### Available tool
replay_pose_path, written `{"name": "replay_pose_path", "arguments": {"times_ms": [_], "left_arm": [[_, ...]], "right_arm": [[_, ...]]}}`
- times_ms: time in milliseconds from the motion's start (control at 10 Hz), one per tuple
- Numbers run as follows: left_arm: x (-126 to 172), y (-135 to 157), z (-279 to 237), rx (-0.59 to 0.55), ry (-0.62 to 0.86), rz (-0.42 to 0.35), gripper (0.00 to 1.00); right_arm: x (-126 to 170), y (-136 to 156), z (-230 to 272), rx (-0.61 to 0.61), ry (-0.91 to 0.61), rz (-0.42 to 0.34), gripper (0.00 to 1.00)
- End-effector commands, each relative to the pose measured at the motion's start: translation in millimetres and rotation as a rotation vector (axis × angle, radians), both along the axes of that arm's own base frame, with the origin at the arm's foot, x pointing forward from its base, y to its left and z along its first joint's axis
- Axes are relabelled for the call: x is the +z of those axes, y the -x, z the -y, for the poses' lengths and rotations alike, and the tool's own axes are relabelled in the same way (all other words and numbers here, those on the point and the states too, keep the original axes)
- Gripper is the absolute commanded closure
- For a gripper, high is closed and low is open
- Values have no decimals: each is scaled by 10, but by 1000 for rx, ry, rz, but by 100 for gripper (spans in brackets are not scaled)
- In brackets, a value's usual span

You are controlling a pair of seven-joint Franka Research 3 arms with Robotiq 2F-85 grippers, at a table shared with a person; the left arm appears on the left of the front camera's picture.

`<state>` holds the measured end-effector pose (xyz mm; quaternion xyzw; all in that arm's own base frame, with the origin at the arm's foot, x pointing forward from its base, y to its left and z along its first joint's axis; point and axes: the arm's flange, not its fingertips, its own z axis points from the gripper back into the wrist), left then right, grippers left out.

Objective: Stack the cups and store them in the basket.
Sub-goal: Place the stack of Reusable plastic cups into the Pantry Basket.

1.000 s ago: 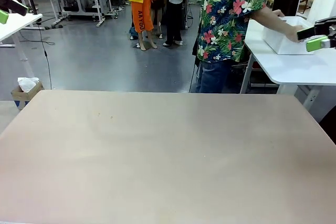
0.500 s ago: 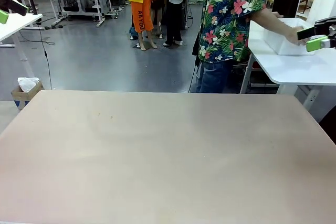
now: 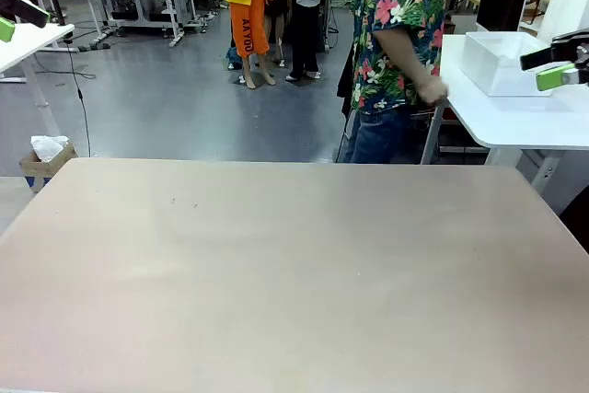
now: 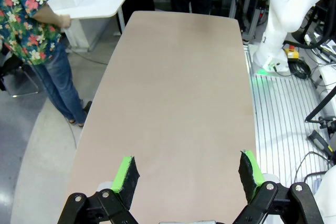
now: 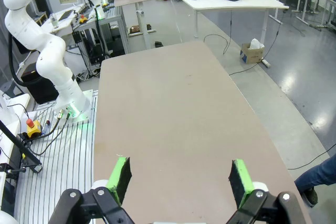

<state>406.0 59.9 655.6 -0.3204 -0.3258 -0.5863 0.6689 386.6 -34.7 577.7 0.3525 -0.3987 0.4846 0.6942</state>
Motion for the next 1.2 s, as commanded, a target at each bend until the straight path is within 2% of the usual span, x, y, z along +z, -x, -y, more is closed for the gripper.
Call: {"name": "replay_pose_path", "arguments": {"times_ms": [0,1100], "left_arm": [[38,5,16,6,-1,-6,0],[38,5,16,6,-1,-6,0]], "right_arm": [[42,-9,-22,-2,-27,8,0],[42,-9,-22,-2,-27,8,0]]}}
